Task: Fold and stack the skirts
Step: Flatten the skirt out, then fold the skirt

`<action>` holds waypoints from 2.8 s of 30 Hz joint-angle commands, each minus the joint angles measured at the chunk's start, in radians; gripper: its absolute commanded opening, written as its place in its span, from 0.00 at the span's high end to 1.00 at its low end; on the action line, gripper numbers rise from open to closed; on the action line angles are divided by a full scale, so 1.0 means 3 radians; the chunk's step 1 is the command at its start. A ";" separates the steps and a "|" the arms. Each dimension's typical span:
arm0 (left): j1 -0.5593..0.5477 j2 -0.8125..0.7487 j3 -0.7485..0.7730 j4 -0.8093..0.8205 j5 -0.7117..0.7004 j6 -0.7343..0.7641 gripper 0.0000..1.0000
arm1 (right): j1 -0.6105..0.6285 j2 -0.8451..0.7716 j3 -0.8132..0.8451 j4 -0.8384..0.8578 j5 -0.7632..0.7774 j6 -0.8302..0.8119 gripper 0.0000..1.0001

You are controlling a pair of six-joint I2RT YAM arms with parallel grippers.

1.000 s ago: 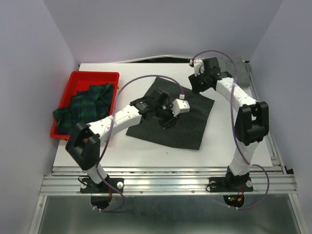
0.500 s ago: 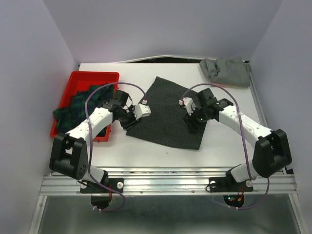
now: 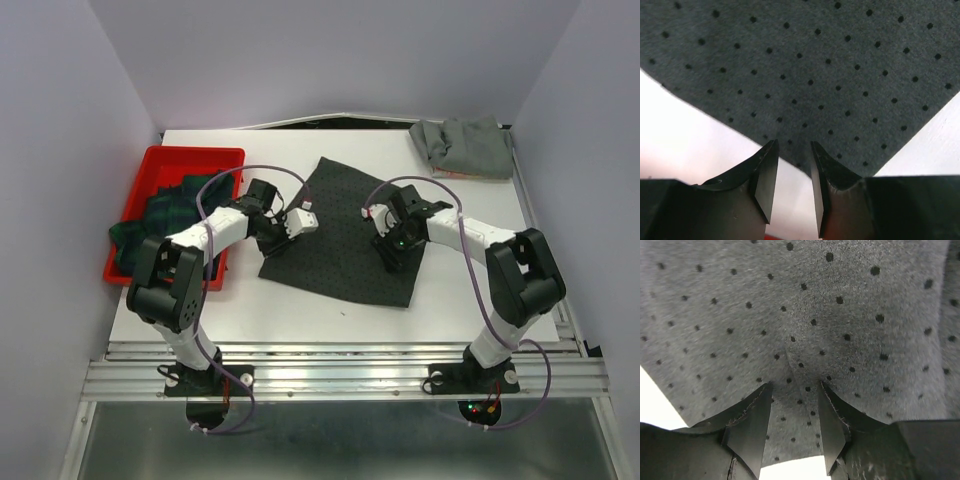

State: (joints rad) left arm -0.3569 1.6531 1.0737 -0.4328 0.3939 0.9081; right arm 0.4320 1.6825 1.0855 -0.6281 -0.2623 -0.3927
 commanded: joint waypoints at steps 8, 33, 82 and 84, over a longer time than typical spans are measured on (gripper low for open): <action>-0.0727 -0.0182 -0.0791 0.0129 -0.0259 0.0138 0.63 | -0.0003 0.0262 -0.0008 0.0192 0.0020 -0.0322 0.53; -0.0146 0.0236 0.2191 -0.1595 0.0994 -0.0024 0.52 | -0.0478 -0.0292 0.1100 -0.0596 -0.1033 -0.0680 0.44; 0.0417 0.2743 0.3953 -0.0439 0.1023 -0.0603 0.79 | -0.1353 0.1985 0.2620 -0.0770 -0.1028 -0.1258 0.74; 0.0417 0.2692 0.3948 -0.0454 0.1054 -0.0583 0.91 | -0.1353 0.1949 0.2681 -0.0810 -0.1048 -0.1253 0.81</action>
State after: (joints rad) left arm -0.2344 2.5183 2.2127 -0.5423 0.6735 0.7082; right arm 0.0277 2.2662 1.8317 -0.8276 -0.5629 -0.7563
